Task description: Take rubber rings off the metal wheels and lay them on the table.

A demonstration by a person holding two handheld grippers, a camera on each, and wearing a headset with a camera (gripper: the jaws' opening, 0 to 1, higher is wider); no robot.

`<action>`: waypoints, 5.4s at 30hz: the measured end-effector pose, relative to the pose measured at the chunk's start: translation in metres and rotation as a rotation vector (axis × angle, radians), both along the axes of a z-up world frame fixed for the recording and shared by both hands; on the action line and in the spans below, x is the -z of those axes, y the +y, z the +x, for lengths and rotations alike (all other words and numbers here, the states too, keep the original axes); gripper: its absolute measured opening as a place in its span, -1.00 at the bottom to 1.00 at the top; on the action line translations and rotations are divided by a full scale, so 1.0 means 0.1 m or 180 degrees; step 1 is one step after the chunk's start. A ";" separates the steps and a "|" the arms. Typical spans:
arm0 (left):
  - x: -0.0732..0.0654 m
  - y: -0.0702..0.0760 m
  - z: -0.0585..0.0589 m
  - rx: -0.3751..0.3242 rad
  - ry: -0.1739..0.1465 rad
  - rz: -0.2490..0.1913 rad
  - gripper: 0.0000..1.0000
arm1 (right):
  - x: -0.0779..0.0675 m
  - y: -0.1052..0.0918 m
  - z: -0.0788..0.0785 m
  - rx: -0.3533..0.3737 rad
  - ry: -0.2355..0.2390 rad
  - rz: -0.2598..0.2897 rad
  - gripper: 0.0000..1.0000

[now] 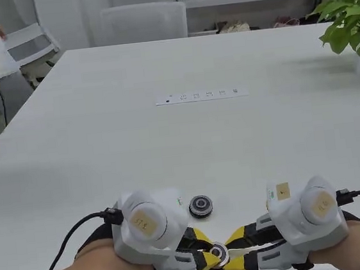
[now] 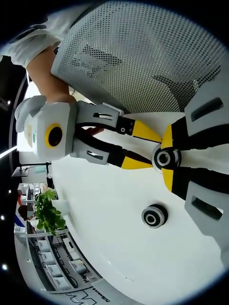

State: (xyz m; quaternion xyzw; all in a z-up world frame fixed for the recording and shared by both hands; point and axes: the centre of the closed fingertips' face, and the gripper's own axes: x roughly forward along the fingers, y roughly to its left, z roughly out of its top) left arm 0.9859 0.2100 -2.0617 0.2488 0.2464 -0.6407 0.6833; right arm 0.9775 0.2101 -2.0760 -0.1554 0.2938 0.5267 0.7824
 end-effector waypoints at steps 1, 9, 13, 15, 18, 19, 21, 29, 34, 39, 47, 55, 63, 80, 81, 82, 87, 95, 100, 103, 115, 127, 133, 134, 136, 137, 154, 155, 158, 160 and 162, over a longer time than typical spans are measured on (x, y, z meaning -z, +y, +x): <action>0.00 0.00 0.00 0.0000 0.0000 -0.0001 -0.85 | 0.00 0.00 0.00 0.0003 0.0003 0.0001 -0.65; 0.00 0.00 0.00 -0.0002 0.0001 -0.0001 -0.85 | 0.00 -0.01 -0.01 0.0005 0.0008 -0.0033 -0.69; 0.00 0.00 0.00 -0.0005 0.0001 0.0000 -0.86 | 0.06 -0.10 -0.01 0.0049 0.0017 -0.0193 -0.99; 0.00 0.00 0.00 -0.0006 0.0001 -0.0002 -0.86 | 0.04 -0.08 -0.02 0.0104 0.0125 -0.0083 -1.00; 0.00 0.00 0.00 -0.0009 0.0002 -0.0002 -0.86 | 0.05 -0.07 0.00 0.0045 0.0045 -0.0138 -1.00; 0.00 0.00 0.00 -0.0009 0.0001 -0.0001 -0.86 | 0.05 -0.07 0.00 0.0044 0.0040 -0.0142 -1.00; 0.00 0.00 0.00 -0.0008 -0.0001 0.0001 -0.86 | 0.05 -0.07 0.00 0.0049 0.0040 -0.0145 -1.00; 0.00 0.00 0.00 -0.0009 -0.0007 0.0004 -0.86 | 0.05 -0.08 0.02 0.0136 0.0091 -0.0111 -1.00; 0.00 0.00 0.00 -0.0007 -0.0009 0.0005 -0.86 | 0.05 -0.09 0.03 0.0178 0.0122 -0.0089 -1.00; 0.00 0.00 0.00 -0.0007 -0.0010 0.0003 -0.85 | 0.05 -0.10 0.04 0.0238 0.0174 -0.0048 -1.00; 0.00 0.00 0.00 -0.0006 -0.0013 0.0003 -0.85 | 0.03 -0.11 0.04 0.0340 0.0276 0.0030 -1.00; 0.00 0.00 0.00 -0.0008 -0.0012 -0.0002 -0.85 | 0.02 -0.12 0.03 0.0449 0.0397 0.0113 -1.00; 0.00 0.00 0.00 -0.0015 -0.0015 -0.0005 -0.85 | -0.01 -0.16 0.09 0.0749 0.0639 0.0393 -1.00; 0.00 -0.01 0.01 -0.0044 -0.0021 0.0005 -0.85 | -0.11 -0.11 0.10 0.0868 0.0745 0.0653 -1.00; 0.00 -0.01 0.01 -0.0045 -0.0021 0.0006 -0.86 | -0.11 -0.11 0.11 0.0871 0.0749 0.0659 -1.00; 0.00 -0.01 0.01 -0.0048 -0.0021 0.0007 -0.86 | -0.11 -0.10 0.11 0.0871 0.0753 0.0668 -1.00; 0.00 -0.01 0.02 -0.0057 -0.0025 0.0012 -0.86 | -0.12 -0.08 0.10 0.0851 0.0753 0.0679 -1.00; 0.00 -0.01 0.02 -0.0072 -0.0028 0.0021 -0.86 | -0.14 -0.03 0.09 0.0783 0.0757 0.0713 -1.00; 0.00 -0.01 0.02 -0.0091 -0.0029 0.0025 -0.86 | -0.14 -0.02 0.09 0.0779 0.0756 0.0723 -1.00; 0.00 -0.01 0.02 -0.0103 -0.0033 0.0026 -0.86 | -0.15 -0.01 0.08 0.0763 0.0746 0.0718 -1.00; 0.00 -0.01 0.03 -0.0121 -0.0026 0.0010 -0.86 | -0.15 -0.02 0.09 0.0770 0.0722 0.0753 -1.00; 0.00 -0.02 0.02 -0.0169 -0.0001 0.0022 -0.86 | -0.13 -0.02 0.10 0.0723 0.0685 0.0698 -1.00; 0.00 -0.02 0.02 -0.0177 -0.0009 0.0058 -0.86 | -0.13 -0.02 0.10 0.0709 0.0636 0.0705 -1.00; 0.00 -0.02 0.02 -0.0173 -0.0013 0.0061 -0.86 | -0.13 -0.02 0.10 0.0704 0.0630 0.0707 -1.00; 0.00 -0.02 0.02 -0.0185 -0.0016 0.0057 -0.86 | -0.13 -0.02 0.11 0.0708 0.0629 0.0715 -1.00; 0.00 -0.02 0.03 -0.0190 -0.0018 0.0054 -0.86 | -0.13 -0.02 0.11 0.0710 0.0628 0.0719 -1.00; 0.01 -0.01 0.03 -0.0280 -0.0051 0.0143 -0.87 | -0.15 -0.03 0.12 0.0782 0.0781 0.0767 -1.00; 0.01 -0.01 0.03 -0.0274 -0.0057 0.0145 -0.87 | -0.15 -0.02 0.12 0.0783 0.0793 0.0768 -1.00; 0.01 -0.01 0.03 -0.0261 -0.0054 0.0139 -0.87 | -0.17 -0.01 0.11 0.0739 0.0782 0.0694 -1.00; 0.01 -0.01 0.03 -0.0269 -0.0046 0.0139 -0.87 | -0.18 -0.01 0.10 0.0721 0.0785 0.0666 -1.00; 0.01 -0.01 0.03 -0.0291 -0.0042 0.0137 -0.87 | -0.18 0.01 0.10 0.0699 0.0784 0.0636 -1.00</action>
